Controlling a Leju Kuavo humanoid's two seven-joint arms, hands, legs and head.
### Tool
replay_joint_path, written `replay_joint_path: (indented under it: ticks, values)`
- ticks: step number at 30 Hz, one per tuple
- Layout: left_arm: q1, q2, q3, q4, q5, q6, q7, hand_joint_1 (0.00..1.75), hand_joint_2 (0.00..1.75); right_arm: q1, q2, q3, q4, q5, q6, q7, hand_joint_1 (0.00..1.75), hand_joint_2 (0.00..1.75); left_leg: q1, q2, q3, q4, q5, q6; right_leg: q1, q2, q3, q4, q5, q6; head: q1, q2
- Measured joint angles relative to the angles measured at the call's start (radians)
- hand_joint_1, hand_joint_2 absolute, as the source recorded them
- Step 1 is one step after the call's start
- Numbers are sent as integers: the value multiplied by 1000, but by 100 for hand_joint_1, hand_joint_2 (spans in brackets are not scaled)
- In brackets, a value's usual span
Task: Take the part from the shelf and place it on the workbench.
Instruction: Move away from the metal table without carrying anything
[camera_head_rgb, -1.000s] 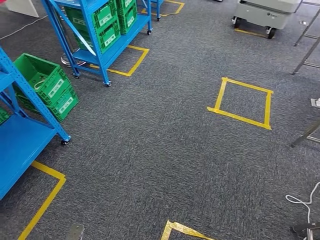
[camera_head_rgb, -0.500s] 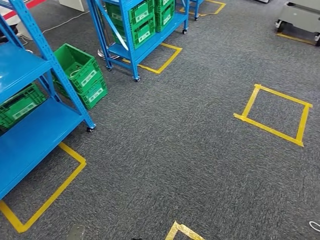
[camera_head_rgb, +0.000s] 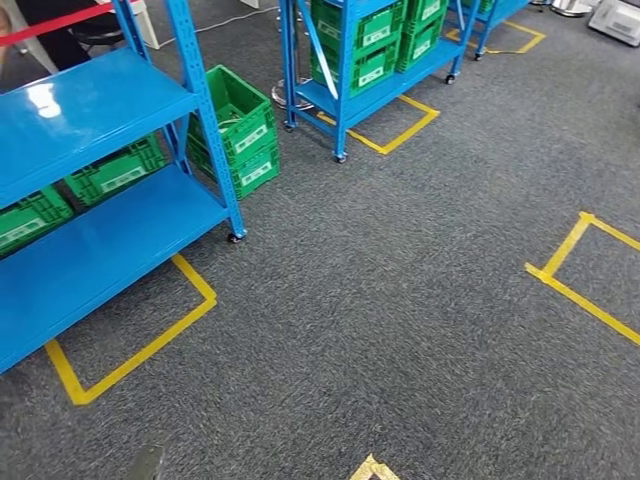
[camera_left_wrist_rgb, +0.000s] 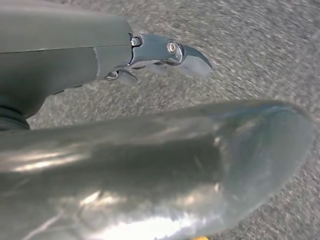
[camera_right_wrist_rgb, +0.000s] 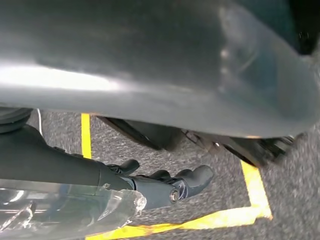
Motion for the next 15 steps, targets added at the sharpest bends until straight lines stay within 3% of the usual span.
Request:
replay_joint_path:
  ticks: [1, 2, 4, 6, 8, 9, 11, 13, 14, 15]
  values:
    - [1, 0, 3, 0, 1, 2, 2, 0, 0, 0, -1, 2, 0, 1, 2, -1, 0, 0, 0, -16, 0, 0, 1, -1, 0, 3, 6, -17, 21, -2, 0, 0]
    - [1, 0, 6, 0, 1, 4, 4, 0, 0, -1, -2, 3, 0, 2, 3, -2, 0, 0, 0, -32, 0, 0, 2, -2, -1, 9, 30, -73, 57, -5, 0, 0]
    - [1, -1, 10, 0, -1, 11, 5, 0, 0, -5, -3, 6, 0, 2, 3, -2, 0, 0, -1, -59, -1, 2, 2, -9, -5, 50, 93, -212, 115, -10, 0, 0]
    - [1, -1, 11, 0, -8, 24, 1, 0, 0, -9, -4, 10, 0, 2, 2, -2, 0, 0, -1, -80, -7, 3, 0, -19, -7, 78, 122, -281, 128, -14, -1, 0]
    - [3, 0, 13, 0, -16, 47, -5, 0, 0, -12, -5, 11, 0, 1, 1, -2, 0, 0, 3, -95, -10, 1, -5, -31, -4, 63, 128, -286, 123, -25, -2, 0]
    - [5, -1, 14, 0, -19, 57, -9, 0, 0, -12, -6, 11, 0, 0, 0, -3, 0, 0, 4, -86, -13, 7, -10, -36, -4, 53, 134, -288, 122, -32, -2, 0]
    - [5, -2, 14, 0, -24, 67, -14, 0, 0, -11, -6, 11, 0, -2, 0, -5, 0, 0, 3, -37, -45, 73, -45, -43, -6, 29, 150, -296, 120, -44, -9, 0]
    - [3, -3, 14, 0, -25, 69, -17, 0, 0, -6, -7, 11, 0, -4, 0, -6, 0, 0, 2, 10, -123, 211, -100, -48, -3, 0, 164, -298, 108, -48, -15, 0]
    - [3, -3, 14, 0, -25, 69, -17, 0, 0, -3, -8, 11, 0, -4, 0, -6, 0, 0, 2, 17, -163, 272, -114, -49, -2, -14, 171, -298, 99, -48, -14, 0]
    - [6, -3, 14, 0, -25, 69, -18, 0, 0, -1, -8, 11, 0, -4, -1, -6, 0, 0, 2, 20, -190, 304, -110, -50, -1, -28, 181, -298, 89, -47, -15, 0]
